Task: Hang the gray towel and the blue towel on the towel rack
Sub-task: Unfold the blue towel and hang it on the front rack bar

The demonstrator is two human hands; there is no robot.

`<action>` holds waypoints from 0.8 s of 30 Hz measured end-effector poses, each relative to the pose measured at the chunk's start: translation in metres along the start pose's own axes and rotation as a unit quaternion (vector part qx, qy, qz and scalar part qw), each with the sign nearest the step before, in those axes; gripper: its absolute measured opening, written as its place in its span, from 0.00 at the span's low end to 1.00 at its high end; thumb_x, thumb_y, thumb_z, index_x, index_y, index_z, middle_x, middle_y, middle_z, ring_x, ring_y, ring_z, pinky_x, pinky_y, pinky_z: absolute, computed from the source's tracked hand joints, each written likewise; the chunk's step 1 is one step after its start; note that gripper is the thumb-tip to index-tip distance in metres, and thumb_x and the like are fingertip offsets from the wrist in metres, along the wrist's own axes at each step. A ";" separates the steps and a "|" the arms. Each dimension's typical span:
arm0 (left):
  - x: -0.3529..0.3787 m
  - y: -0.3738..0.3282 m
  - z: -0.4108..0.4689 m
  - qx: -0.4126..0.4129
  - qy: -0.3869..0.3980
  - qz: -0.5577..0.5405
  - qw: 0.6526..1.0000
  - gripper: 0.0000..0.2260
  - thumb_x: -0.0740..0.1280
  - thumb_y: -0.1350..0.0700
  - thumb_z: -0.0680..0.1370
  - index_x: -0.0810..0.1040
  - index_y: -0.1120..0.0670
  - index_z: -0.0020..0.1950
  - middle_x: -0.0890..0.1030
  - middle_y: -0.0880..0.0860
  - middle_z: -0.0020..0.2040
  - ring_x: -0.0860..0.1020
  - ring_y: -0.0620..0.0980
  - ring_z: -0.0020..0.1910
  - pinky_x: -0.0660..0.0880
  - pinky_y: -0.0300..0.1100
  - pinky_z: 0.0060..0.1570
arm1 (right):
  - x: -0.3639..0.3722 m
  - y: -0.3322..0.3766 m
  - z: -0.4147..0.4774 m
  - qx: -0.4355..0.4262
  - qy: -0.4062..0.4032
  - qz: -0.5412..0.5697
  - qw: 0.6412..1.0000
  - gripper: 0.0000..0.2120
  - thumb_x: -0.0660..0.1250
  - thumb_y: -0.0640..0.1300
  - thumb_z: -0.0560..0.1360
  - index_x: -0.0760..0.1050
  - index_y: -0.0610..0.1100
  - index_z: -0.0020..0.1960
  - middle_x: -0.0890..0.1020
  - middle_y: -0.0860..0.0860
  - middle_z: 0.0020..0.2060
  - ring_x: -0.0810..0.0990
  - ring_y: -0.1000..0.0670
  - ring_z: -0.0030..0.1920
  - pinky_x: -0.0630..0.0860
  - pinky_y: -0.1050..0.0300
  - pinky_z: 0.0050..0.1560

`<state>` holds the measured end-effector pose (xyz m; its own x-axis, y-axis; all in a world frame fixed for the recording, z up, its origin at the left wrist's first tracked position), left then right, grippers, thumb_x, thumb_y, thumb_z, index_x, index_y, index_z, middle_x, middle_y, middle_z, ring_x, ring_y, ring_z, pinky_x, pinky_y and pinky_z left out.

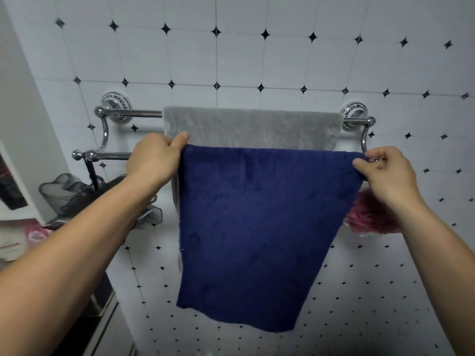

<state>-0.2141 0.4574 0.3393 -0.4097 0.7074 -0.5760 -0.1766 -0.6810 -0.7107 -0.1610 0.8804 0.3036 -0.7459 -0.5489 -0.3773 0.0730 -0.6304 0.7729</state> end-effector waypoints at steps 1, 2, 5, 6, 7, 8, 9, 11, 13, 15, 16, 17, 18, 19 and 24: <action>0.002 0.003 -0.003 -0.009 0.013 -0.051 0.999 0.27 0.64 0.36 0.74 0.80 0.61 0.39 0.84 0.59 0.37 0.82 0.59 0.41 0.78 0.56 0.51 | 0.000 -0.003 -0.002 -0.001 0.007 0.003 1.000 0.13 0.72 0.50 0.71 0.72 0.52 0.52 0.81 0.55 0.37 0.80 0.48 0.43 0.74 0.52 0.47; 0.005 0.007 -0.007 -0.019 0.029 -0.099 0.995 0.24 0.69 0.40 0.72 0.80 0.63 0.40 0.84 0.58 0.37 0.82 0.57 0.40 0.78 0.56 0.51 | 0.000 -0.006 -0.005 -0.001 0.012 0.006 1.000 0.14 0.73 0.50 0.71 0.71 0.52 0.53 0.81 0.53 0.37 0.81 0.48 0.43 0.73 0.53 0.45; 0.013 0.018 -0.014 -0.043 0.048 -0.166 0.984 0.10 0.77 0.60 0.69 0.80 0.62 0.44 0.83 0.55 0.37 0.84 0.55 0.42 0.80 0.53 0.51 | 0.003 -0.013 -0.011 0.011 0.019 0.015 1.000 0.18 0.74 0.48 0.71 0.69 0.50 0.55 0.82 0.49 0.39 0.82 0.44 0.45 0.71 0.53 0.45; 0.012 0.019 -0.014 -0.050 0.037 -0.173 0.983 0.10 0.77 0.62 0.68 0.79 0.58 0.44 0.84 0.54 0.38 0.84 0.55 0.43 0.81 0.51 0.50 | 0.003 -0.013 -0.010 0.015 0.015 0.018 1.000 0.18 0.75 0.47 0.71 0.69 0.49 0.55 0.81 0.49 0.38 0.82 0.43 0.46 0.71 0.53 0.47; 0.010 0.021 -0.012 -0.052 0.018 -0.174 0.983 0.12 0.78 0.63 0.68 0.77 0.54 0.44 0.84 0.54 0.38 0.84 0.55 0.43 0.80 0.49 0.49 | 0.001 -0.010 -0.008 0.016 0.011 0.019 1.000 0.19 0.76 0.47 0.70 0.69 0.48 0.54 0.81 0.50 0.37 0.82 0.42 0.47 0.73 0.52 0.48; 0.008 0.021 -0.009 -0.052 -0.002 -0.167 0.985 0.15 0.78 0.62 0.67 0.74 0.50 0.43 0.83 0.54 0.39 0.83 0.55 0.43 0.79 0.49 0.48 | -0.001 -0.006 -0.005 0.014 0.007 0.022 1.000 0.19 0.76 0.47 0.69 0.69 0.48 0.53 0.81 0.52 0.36 0.82 0.42 0.47 0.75 0.49 0.50; 0.006 0.022 -0.006 -0.047 -0.017 -0.163 0.985 0.16 0.78 0.61 0.67 0.72 0.48 0.43 0.83 0.53 0.38 0.83 0.55 0.43 0.79 0.49 0.48 | -0.003 -0.002 -0.002 0.012 0.008 0.027 1.000 0.20 0.77 0.47 0.68 0.69 0.48 0.53 0.81 0.52 0.36 0.82 0.43 0.46 0.77 0.44 0.53; 0.006 0.023 -0.003 -0.032 -0.016 -0.160 0.986 0.17 0.77 0.60 0.68 0.72 0.46 0.45 0.82 0.51 0.37 0.82 0.53 0.41 0.79 0.50 0.49 | -0.005 0.002 0.001 0.011 0.013 0.030 0.999 0.20 0.77 0.46 0.68 0.70 0.49 0.53 0.82 0.52 0.36 0.82 0.43 0.45 0.78 0.39 0.54; 0.009 0.023 -0.006 -0.007 -0.004 -0.126 0.992 0.16 0.77 0.56 0.70 0.73 0.46 0.50 0.82 0.49 0.36 0.82 0.52 0.41 0.79 0.52 0.50 | -0.005 0.002 -0.001 0.008 0.014 0.014 1.000 0.18 0.76 0.48 0.69 0.70 0.50 0.53 0.81 0.52 0.36 0.82 0.44 0.44 0.78 0.40 0.55; 0.005 0.021 -0.010 0.064 -0.028 0.010 0.998 0.15 0.74 0.49 0.71 0.74 0.45 0.55 0.84 0.48 0.40 0.82 0.55 0.47 0.77 0.51 0.48 | -0.007 0.004 -0.008 -0.021 -0.014 -0.045 0.999 0.16 0.73 0.53 0.70 0.70 0.52 0.52 0.79 0.55 0.35 0.80 0.46 0.44 0.76 0.47 0.51; 0.001 0.017 -0.013 0.117 -0.064 0.092 0.987 0.15 0.72 0.46 0.72 0.74 0.45 0.56 0.84 0.48 0.43 0.81 0.57 0.50 0.74 0.50 0.46 | -0.010 0.005 -0.013 -0.041 -0.043 -0.079 0.995 0.14 0.71 0.56 0.70 0.71 0.53 0.50 0.78 0.57 0.34 0.79 0.48 0.43 0.74 0.50 0.48; -0.002 0.012 -0.015 0.175 -0.105 0.145 0.968 0.14 0.70 0.44 0.73 0.74 0.46 0.56 0.84 0.49 0.44 0.80 0.58 0.51 0.72 0.50 0.44 | -0.011 0.004 -0.019 -0.053 -0.071 -0.098 0.991 0.13 0.68 0.59 0.69 0.71 0.53 0.47 0.77 0.57 0.33 0.77 0.49 0.42 0.71 0.52 0.45; -0.004 0.009 -0.019 0.222 -0.140 0.156 0.952 0.12 0.68 0.43 0.73 0.75 0.46 0.52 0.83 0.49 0.43 0.80 0.59 0.50 0.71 0.50 0.41 | -0.009 -0.001 -0.026 -0.046 -0.079 -0.108 0.990 0.14 0.66 0.61 0.69 0.73 0.51 0.43 0.77 0.58 0.32 0.77 0.49 0.41 0.70 0.53 0.44; -0.003 0.008 -0.022 0.242 -0.160 0.140 0.947 0.10 0.66 0.41 0.74 0.75 0.47 0.47 0.81 0.49 0.40 0.79 0.59 0.45 0.70 0.49 0.39 | -0.002 -0.009 -0.033 -0.022 -0.054 -0.119 0.991 0.17 0.65 0.63 0.68 0.74 0.50 0.40 0.79 0.58 0.31 0.78 0.49 0.40 0.72 0.53 0.43; 0.046 0.060 -0.030 0.060 0.017 0.246 0.967 0.27 0.60 0.26 0.68 0.75 0.50 0.43 0.82 0.53 0.40 0.81 0.59 0.43 0.73 0.47 0.38 | 0.049 -0.058 -0.051 0.140 0.185 -0.006 0.973 0.24 0.77 0.47 0.68 0.76 0.45 0.61 0.83 0.49 0.58 0.81 0.45 0.57 0.76 0.43 0.60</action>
<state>-0.2167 0.4548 0.2576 -0.4411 0.2967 -0.8470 -0.0704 -0.9523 -0.2970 -0.1676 0.8624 0.2138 -0.4531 -0.7351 -0.5043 -0.1555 -0.4918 0.8567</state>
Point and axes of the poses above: each hand's wrist, its own z-axis towards the middle knuckle, its own x-axis out of the palm, y = z × x, the point moved 3 cm from there along z, towards the middle knuckle
